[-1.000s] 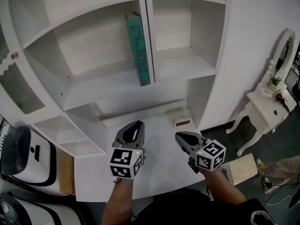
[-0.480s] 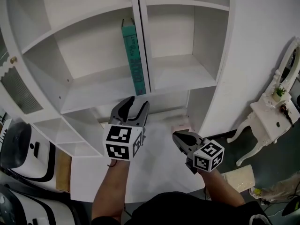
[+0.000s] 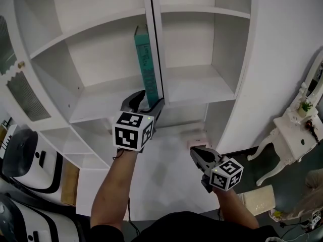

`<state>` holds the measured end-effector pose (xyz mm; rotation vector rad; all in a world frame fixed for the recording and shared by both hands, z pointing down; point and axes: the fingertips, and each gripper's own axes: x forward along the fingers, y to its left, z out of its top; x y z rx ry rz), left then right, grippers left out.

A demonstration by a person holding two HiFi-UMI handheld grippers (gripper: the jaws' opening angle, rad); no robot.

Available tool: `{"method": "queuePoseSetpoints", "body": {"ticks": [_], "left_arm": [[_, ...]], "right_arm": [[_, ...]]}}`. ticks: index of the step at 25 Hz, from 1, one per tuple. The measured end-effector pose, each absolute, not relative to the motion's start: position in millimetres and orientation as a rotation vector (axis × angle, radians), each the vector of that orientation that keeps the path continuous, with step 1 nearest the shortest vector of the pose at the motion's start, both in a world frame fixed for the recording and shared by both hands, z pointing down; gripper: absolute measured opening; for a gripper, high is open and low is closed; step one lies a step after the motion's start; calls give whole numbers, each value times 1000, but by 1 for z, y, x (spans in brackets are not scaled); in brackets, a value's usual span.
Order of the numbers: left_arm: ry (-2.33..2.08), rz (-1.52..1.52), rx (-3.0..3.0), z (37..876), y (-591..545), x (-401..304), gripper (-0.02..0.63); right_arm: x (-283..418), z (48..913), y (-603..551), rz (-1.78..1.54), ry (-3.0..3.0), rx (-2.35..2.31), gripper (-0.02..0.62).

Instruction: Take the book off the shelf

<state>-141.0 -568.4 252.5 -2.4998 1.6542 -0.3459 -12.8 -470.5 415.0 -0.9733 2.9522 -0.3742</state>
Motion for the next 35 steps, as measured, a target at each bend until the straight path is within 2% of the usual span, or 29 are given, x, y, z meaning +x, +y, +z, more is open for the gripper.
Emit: {"method": "queuePoseSetpoints", "body": {"ticks": [7,14,19,25,29,35], "left_arm": [[1646,-306,-2547,254,-579,-145,255],[1658,-311,-2529,252,-574,-147,201],[1630,-302,-2528,252,-554,-145,198],[1665,-362,-2399,248,-533,-148,218],[1687,-348,-2393,240,-537,-144,278],[1768,-359,-2364,236,-553,-140,304]], "right_arm": [[3,415,-479,-391,2898,-1042,14],[2,414,-480,-384,2905,-1044,14],[-6,413,-477,-369,2927,-1010,15],[-18,418,-475,-381,2959,-975,15],[-23,422,-472,-396,2968,-951,14],[-16,429,-469,-430,2963,-956,15]]}}
